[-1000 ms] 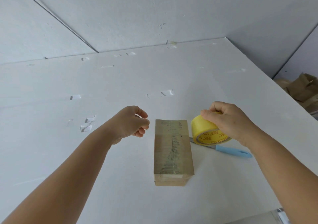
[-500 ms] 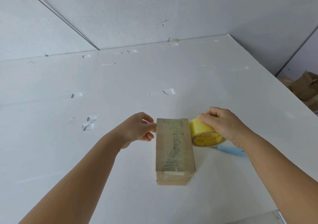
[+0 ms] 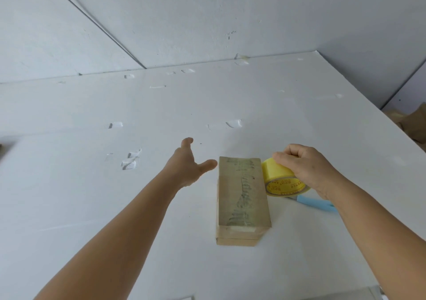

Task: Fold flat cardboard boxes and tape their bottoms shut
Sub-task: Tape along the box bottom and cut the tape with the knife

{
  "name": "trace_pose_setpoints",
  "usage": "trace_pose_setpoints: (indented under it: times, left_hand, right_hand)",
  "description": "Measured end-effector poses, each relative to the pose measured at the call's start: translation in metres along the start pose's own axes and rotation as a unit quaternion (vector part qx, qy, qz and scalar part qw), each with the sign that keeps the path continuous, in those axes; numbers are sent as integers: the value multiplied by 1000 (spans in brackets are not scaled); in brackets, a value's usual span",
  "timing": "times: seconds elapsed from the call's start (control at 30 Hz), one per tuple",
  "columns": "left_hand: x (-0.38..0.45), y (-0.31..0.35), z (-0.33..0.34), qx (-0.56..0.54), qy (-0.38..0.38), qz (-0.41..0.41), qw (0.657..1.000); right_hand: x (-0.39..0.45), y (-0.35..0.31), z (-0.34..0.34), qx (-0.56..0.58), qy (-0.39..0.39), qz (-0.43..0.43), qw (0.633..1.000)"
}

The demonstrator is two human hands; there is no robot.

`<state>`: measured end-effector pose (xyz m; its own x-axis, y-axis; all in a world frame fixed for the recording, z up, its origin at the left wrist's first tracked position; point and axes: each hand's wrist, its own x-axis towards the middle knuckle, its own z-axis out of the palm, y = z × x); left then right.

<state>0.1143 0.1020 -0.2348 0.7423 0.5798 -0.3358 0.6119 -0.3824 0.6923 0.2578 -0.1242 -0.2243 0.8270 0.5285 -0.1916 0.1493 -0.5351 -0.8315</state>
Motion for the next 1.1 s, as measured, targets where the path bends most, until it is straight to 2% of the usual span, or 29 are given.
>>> trace_pose_setpoints:
  times: [0.07,0.17,0.27,0.37,0.43,0.53,0.6,0.63,0.7,0.73,0.77,0.8,0.83,0.9,0.97,1.1]
  left_hand:
    - [-3,-4,-1,14,5,2,1000]
    - [-8,7,1,-98,27,33,994]
    - [-14,28,17,-190,-9,85,978]
    - [-20,32,46,-176,-32,88,980]
    - [-21,26,54,-215,-19,73,974]
    - [-20,19,51,-317,-55,24,947]
    - [-22,22,50,-340,-77,-26,937]
    - [-21,23,50,-295,-71,-31,952]
    - [-16,26,47,-53,-5,40,998]
    - [-15,29,43,74,43,117,989]
    - [-16,36,39,150,62,212,964]
    - [-15,44,37,185,36,286,940]
    - [-14,51,37,201,-13,325,924]
    - [-14,57,43,234,-84,330,911]
    - [-13,56,47,264,-76,305,912]
    - [-11,46,52,279,-30,318,906]
  right_hand:
    - [-1,1,-1,-2,-1,-3,1000]
    - [-2,1,3,-3,-5,-3,1000]
    - [-2,0,6,-1,-5,-1,1000]
    - [-1,2,8,-6,-3,2,1000]
    - [0,4,11,-6,1,5,1000]
    - [1,6,14,1,2,9,1000]
    - [1,7,14,3,1,9,1000]
    - [1,7,13,1,0,9,1000]
    - [1,7,10,-6,-7,8,1000]
    - [1,6,9,-9,-10,5,1000]
    - [1,4,9,-14,-10,0,1000]
    - [1,2,9,-21,-10,-8,1000]
    - [1,0,9,-30,-9,-17,999]
    - [2,-3,9,-49,-11,-35,998]
    - [3,0,5,-44,-35,-34,998]
    - [1,13,3,22,-81,-13,996]
